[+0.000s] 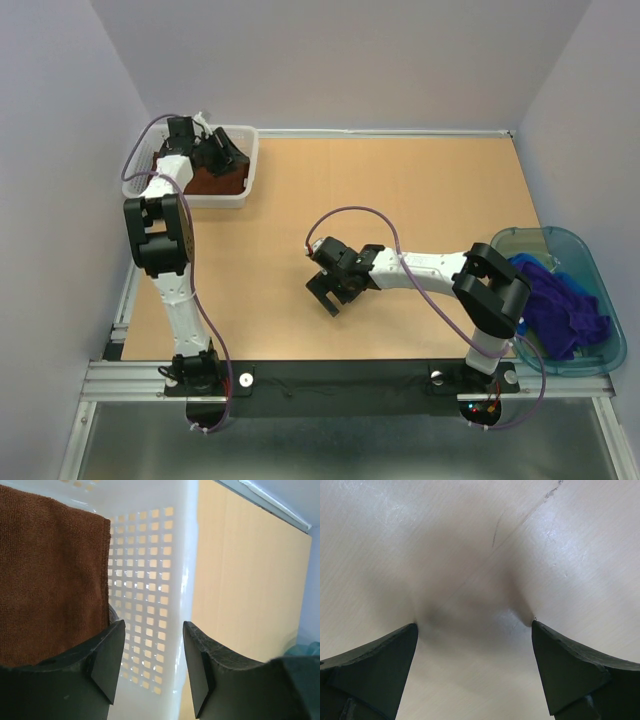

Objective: Fold and stack the towels
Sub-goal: Neatly place the folded towel into the bin

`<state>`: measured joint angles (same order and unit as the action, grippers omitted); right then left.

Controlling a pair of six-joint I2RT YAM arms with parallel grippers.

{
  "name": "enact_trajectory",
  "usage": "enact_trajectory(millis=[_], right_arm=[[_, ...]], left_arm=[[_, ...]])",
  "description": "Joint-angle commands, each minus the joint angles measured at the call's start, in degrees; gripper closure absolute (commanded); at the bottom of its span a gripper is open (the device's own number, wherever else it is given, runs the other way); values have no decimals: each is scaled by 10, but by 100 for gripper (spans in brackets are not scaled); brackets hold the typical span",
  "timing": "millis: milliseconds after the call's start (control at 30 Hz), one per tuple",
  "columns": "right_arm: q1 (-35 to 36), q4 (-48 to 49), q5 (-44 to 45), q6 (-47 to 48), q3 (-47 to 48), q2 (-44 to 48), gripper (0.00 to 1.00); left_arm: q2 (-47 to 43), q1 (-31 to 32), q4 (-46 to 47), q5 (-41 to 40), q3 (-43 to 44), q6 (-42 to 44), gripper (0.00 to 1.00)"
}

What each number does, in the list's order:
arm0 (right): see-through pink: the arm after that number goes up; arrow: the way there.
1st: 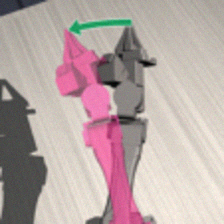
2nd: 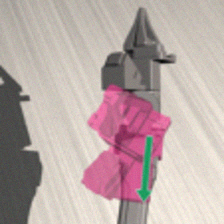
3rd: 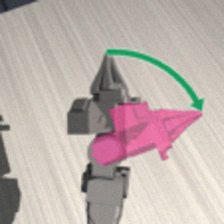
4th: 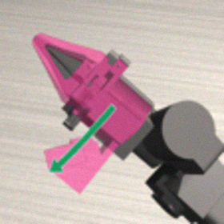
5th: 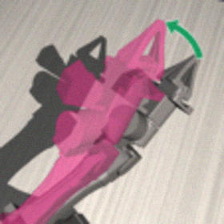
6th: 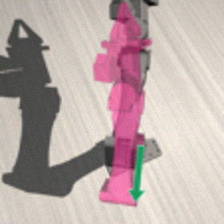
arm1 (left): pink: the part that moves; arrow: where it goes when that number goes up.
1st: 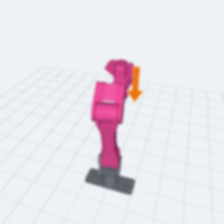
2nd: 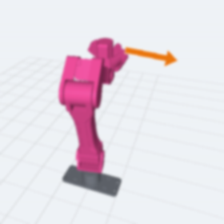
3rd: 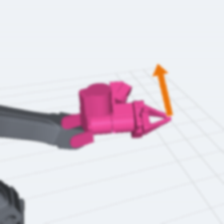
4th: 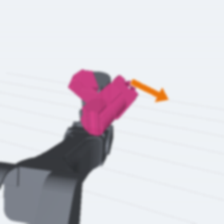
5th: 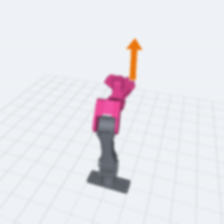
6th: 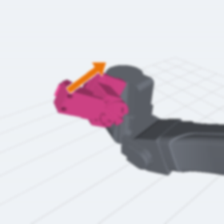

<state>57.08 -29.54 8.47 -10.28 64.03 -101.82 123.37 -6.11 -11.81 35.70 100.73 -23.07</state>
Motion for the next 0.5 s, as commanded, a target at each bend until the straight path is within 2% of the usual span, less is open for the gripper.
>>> enact_trajectory(millis=[0,67,233,467], right_arm=[[1,12,13,2,0,22,0],[1,12,14,3,-1,22,0],[1,12,15,0,-7,24,1],[1,11,28,-7,-5,22,0]], left_arm=[[-73,1,18,2,-11,0,40],[-87,1,11,-66,-12,9,41],[-74,2,-29,-183,9,42,53],[-23,14,-50,-236,31,73,61]])
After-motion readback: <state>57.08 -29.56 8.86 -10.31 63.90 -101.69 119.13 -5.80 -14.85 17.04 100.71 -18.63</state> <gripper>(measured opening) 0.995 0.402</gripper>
